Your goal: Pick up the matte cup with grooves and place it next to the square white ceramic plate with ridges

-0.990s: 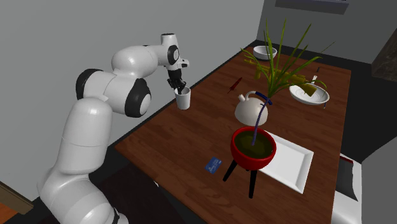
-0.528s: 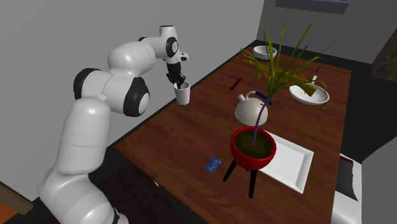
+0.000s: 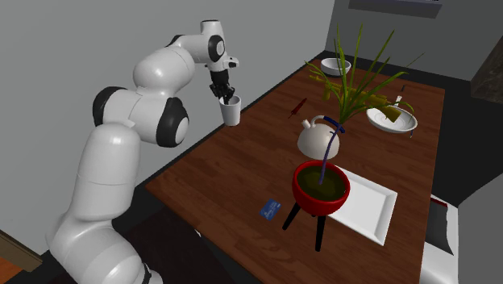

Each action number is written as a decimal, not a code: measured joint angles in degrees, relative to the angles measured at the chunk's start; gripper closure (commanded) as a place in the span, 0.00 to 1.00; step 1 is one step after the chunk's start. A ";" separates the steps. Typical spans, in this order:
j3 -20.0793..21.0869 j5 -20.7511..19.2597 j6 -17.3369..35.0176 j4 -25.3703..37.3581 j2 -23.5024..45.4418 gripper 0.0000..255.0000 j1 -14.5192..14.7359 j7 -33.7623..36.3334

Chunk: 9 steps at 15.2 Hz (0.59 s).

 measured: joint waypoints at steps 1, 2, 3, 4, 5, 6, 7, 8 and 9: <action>0.01 0.03 -0.73 0.70 -0.05 1.00 0.07 -0.15; -0.03 -0.03 -1.64 1.95 0.25 1.00 0.31 -0.28; -0.02 -0.01 -2.42 2.73 0.24 1.00 0.43 -0.40; -0.03 -0.02 -3.27 3.71 0.33 1.00 0.59 -0.54; -0.04 -0.06 -4.21 4.87 0.51 1.00 0.82 -0.66; -0.07 -0.11 -5.07 5.97 0.72 1.00 1.06 -0.76; -0.15 -0.27 -6.26 7.87 1.38 1.00 1.46 -0.97; -0.18 -0.32 -7.24 9.08 1.60 1.00 1.74 -1.08; -0.28 -0.47 -8.49 11.01 2.22 1.00 2.13 -1.31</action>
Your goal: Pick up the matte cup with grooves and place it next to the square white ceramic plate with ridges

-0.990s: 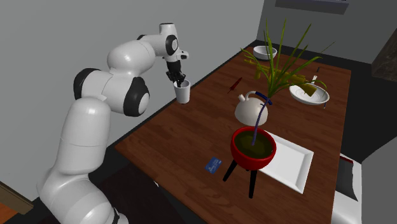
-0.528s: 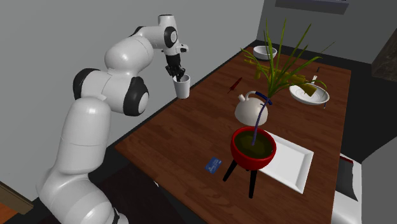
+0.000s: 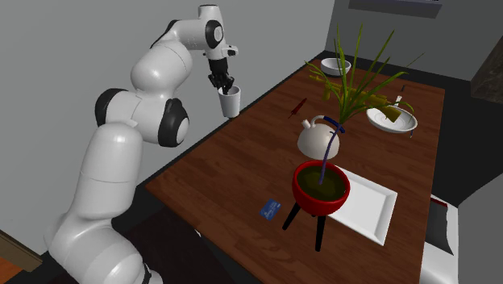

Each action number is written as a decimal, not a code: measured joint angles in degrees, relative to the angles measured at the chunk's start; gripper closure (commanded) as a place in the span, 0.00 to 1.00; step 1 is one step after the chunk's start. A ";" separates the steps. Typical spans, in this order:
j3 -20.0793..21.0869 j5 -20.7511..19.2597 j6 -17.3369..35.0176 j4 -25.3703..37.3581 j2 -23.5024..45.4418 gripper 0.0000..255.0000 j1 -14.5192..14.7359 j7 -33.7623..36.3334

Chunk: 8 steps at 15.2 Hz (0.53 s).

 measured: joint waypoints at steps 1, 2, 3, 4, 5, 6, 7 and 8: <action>-0.13 -0.18 -1.23 2.07 0.77 1.00 0.40 -0.29; -0.19 -0.28 -2.39 3.59 1.10 1.00 0.77 -0.42; -0.32 -0.47 -3.60 5.62 1.84 1.00 1.24 -0.66; -0.55 -0.80 -5.29 8.80 3.22 1.00 2.04 -0.98; -0.74 -1.01 -6.80 11.29 4.12 1.00 2.64 -1.27; -0.86 -1.12 -7.75 12.79 4.59 1.00 2.89 -1.58; -0.78 -0.93 -7.24 11.50 3.85 1.00 2.09 -1.95; -0.60 -0.56 -5.82 8.54 2.34 1.00 0.61 -2.39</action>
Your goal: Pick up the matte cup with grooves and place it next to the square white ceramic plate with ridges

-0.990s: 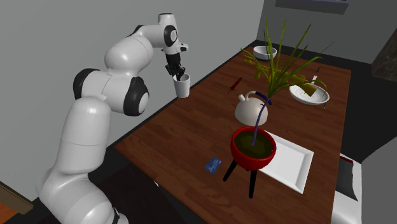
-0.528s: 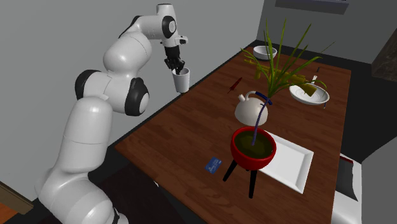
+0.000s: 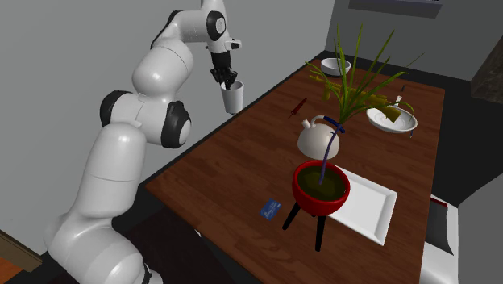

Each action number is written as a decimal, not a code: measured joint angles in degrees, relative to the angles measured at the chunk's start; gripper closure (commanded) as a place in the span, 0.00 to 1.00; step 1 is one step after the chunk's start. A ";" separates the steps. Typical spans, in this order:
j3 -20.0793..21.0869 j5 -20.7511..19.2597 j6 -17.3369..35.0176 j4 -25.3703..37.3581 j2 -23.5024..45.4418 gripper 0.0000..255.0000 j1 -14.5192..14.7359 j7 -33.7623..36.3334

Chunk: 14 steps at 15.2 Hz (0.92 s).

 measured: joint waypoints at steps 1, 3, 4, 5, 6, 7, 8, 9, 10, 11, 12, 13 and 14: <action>0.28 0.60 2.17 -4.68 -2.43 1.00 -2.08 -0.49; 0.28 1.20 4.88 -9.17 -4.43 1.00 -4.68 -1.81; 0.13 1.33 5.57 -9.98 -4.63 1.00 -5.66 -2.68; 0.10 1.77 7.09 -12.81 -5.99 1.00 -7.39 -3.70; -0.06 1.97 7.74 -13.80 -6.49 1.00 -8.53 -4.69; -0.24 2.20 8.81 -15.30 -7.06 1.00 -9.88 -5.81; -0.38 2.51 10.12 -17.34 -7.91 1.00 -11.25 -6.77; -0.60 2.62 10.69 -17.83 -7.96 1.00 -12.18 -7.73; -0.77 2.77 11.28 -18.60 -8.27 1.00 -13.12 -8.64; -1.01 2.81 11.71 -18.64 -8.02 1.00 -13.92 -9.61; -1.16 3.08 12.26 -19.86 -8.77 1.00 -15.05 -10.62; -1.48 3.09 13.10 -20.12 -8.44 1.00 -16.08 -11.81; -1.71 3.11 13.68 -20.37 -8.16 1.00 -16.78 -12.59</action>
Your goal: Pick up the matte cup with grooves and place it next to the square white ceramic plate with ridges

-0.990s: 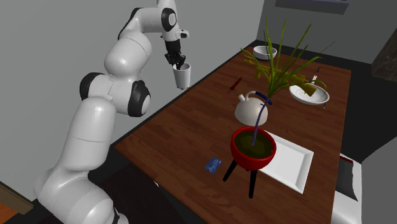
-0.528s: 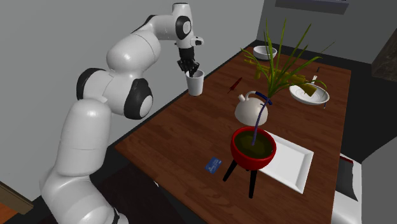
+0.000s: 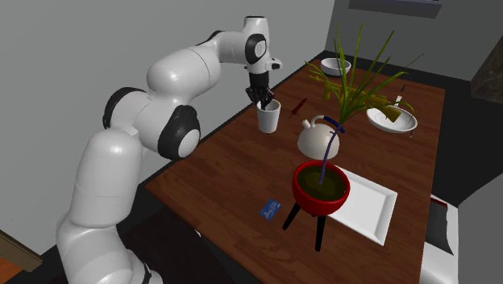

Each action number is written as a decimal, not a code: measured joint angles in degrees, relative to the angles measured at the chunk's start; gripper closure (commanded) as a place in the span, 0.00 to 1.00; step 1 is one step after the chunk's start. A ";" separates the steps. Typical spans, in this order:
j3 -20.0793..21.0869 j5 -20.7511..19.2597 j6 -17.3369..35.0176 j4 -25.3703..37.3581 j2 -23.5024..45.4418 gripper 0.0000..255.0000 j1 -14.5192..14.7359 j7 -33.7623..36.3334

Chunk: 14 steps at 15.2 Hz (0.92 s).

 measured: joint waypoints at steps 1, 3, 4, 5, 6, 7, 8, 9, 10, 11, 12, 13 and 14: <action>-0.22 0.10 0.26 -0.07 0.06 1.00 -0.84 -1.01; -0.69 0.30 1.75 -1.25 0.10 1.00 -2.78 -3.03; -0.93 0.41 2.23 -1.69 0.02 1.00 -3.72 -4.05; -1.26 0.40 2.36 -0.97 0.67 1.00 -4.59 -5.33; -1.58 0.33 2.31 0.17 1.64 1.00 -5.21 -6.41; -1.88 0.28 2.56 0.83 2.41 1.00 -5.93 -7.49; -2.14 0.29 2.74 1.33 2.98 1.00 -6.64 -8.47; -2.34 0.31 3.19 1.31 3.31 1.00 -7.30 -9.25; -2.59 0.31 3.34 1.94 3.96 1.00 -8.01 -10.26; -2.86 0.31 3.33 2.91 4.77 1.00 -8.72 -11.37; -3.26 0.12 2.82 5.53 6.69 1.00 -9.15 -12.59; -3.48 0.07 2.74 6.55 7.57 1.00 -9.57 -13.36; -3.71 0.08 3.19 6.92 8.24 1.00 -10.42 -14.45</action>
